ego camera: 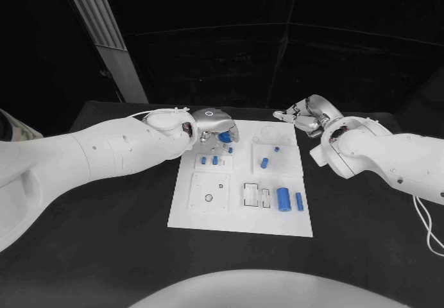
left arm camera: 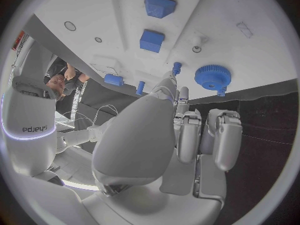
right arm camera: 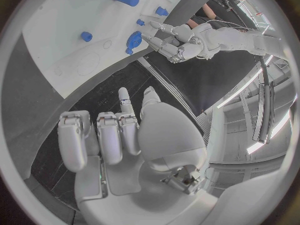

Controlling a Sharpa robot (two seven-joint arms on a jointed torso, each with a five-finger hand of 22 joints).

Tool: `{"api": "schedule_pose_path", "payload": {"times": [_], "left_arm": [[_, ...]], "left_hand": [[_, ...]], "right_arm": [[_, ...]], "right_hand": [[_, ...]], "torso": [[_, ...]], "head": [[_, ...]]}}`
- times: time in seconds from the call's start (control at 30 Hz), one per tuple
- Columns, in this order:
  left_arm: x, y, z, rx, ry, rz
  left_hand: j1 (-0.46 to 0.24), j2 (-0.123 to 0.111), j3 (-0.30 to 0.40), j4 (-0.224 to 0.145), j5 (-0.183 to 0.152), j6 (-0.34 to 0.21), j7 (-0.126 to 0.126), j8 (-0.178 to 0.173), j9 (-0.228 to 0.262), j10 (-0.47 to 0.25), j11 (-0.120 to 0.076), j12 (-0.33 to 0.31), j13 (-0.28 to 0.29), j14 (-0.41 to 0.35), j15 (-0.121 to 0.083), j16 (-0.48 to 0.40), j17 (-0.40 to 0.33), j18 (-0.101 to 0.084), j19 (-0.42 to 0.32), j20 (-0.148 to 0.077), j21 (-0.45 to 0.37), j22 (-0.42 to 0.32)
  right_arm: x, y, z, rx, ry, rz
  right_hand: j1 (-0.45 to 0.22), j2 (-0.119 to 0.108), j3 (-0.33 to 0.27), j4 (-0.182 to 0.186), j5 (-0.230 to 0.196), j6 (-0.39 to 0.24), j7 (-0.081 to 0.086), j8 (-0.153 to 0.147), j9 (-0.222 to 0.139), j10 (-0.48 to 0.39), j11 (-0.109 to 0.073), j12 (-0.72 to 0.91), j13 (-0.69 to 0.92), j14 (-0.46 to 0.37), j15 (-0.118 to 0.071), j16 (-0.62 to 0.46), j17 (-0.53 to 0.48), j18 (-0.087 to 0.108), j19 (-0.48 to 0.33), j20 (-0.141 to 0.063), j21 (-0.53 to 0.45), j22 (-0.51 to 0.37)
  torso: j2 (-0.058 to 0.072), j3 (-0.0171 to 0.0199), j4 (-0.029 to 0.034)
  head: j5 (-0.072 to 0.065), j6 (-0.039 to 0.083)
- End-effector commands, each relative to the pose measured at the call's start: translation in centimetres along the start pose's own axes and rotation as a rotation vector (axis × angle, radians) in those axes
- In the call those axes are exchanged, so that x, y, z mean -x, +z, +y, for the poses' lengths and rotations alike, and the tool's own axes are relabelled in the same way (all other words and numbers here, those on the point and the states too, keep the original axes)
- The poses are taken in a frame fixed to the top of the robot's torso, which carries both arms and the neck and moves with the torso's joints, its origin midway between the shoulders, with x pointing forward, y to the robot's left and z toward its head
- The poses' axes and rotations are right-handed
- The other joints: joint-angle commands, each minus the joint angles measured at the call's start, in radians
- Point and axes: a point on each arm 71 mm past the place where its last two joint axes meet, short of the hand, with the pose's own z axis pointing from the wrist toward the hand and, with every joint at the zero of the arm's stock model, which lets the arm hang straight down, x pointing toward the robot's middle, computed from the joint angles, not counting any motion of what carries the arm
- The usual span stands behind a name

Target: Assemble the parts on the task board

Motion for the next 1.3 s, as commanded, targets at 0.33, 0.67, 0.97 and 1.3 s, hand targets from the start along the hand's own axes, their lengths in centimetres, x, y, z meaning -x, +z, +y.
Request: {"api": "schedule_pose_path", "payload": {"times": [0.33,0.67,0.97,1.3], "left_arm": [[-0.50,0.03,0.32,0.017,-0.020,0.077],[-0.81,0.46,0.08,0.010,-0.015,0.105],[-0.93,0.89,-0.02,0.013,0.022,0.099],[-1.11,1.00,0.15,0.027,0.028,0.113]], "left_hand": [[0.014,0.004,0.013,-0.002,-0.004,0.017,-0.002,-0.007,-0.003,-0.001,-0.005,-0.008,0.000,0.107,-0.008,-0.005,0.263,-0.007,0.107,-0.008,0.004,0.263],[0.019,0.006,0.019,-0.002,-0.004,0.023,-0.005,-0.008,-0.006,0.001,-0.007,-0.011,0.000,0.107,-0.010,-0.005,0.263,-0.007,0.107,-0.009,0.004,0.263],[0.032,0.014,0.036,-0.003,-0.003,0.025,-0.005,-0.016,-0.012,0.002,-0.009,-0.021,-0.001,0.107,-0.011,-0.005,0.263,-0.007,0.107,-0.011,0.004,0.263],[0.035,0.017,0.042,-0.003,-0.003,0.029,-0.003,-0.017,-0.014,0.007,-0.006,-0.022,0.000,0.107,-0.009,-0.005,0.263,-0.007,0.107,-0.011,0.004,0.263]], "right_arm": [[0.03,-0.03,0.05,-0.003,0.000,0.004],[-0.03,-0.04,0.09,-0.004,0.000,0.007],[-0.07,-0.04,0.08,-0.007,-0.001,0.011],[-0.14,-0.03,0.09,-0.010,-0.001,0.016]], "right_hand": [[0.007,0.003,-0.006,0.002,0.007,-0.008,0.000,0.002,0.001,0.106,-0.002,0.002,0.261,0.104,-0.004,0.002,0.263,-0.007,0.105,-0.005,0.003,0.263],[0.007,0.003,-0.006,0.002,0.007,-0.008,0.000,0.002,0.001,0.106,-0.002,0.002,0.261,0.104,-0.004,0.002,0.263,-0.007,0.105,-0.005,0.003,0.263],[0.007,0.003,-0.006,0.002,0.007,-0.008,0.000,0.002,0.001,0.106,-0.002,0.002,0.261,0.104,-0.004,0.002,0.263,-0.007,0.105,-0.005,0.003,0.263],[0.007,0.003,-0.006,0.002,0.007,-0.008,0.000,0.002,0.001,0.106,-0.002,0.002,0.261,0.104,-0.004,0.002,0.263,-0.007,0.105,-0.005,0.003,0.263]], "torso": [[0.001,0.0003,0.0003],[0.000,-0.0001,-0.0002],[0.000,0.0001,0.0006],[0.000,0.0000,-0.0001]], "head": [[-0.005,-0.004],[-0.006,-0.006],[-0.005,-0.008],[-0.006,-0.008]]}}
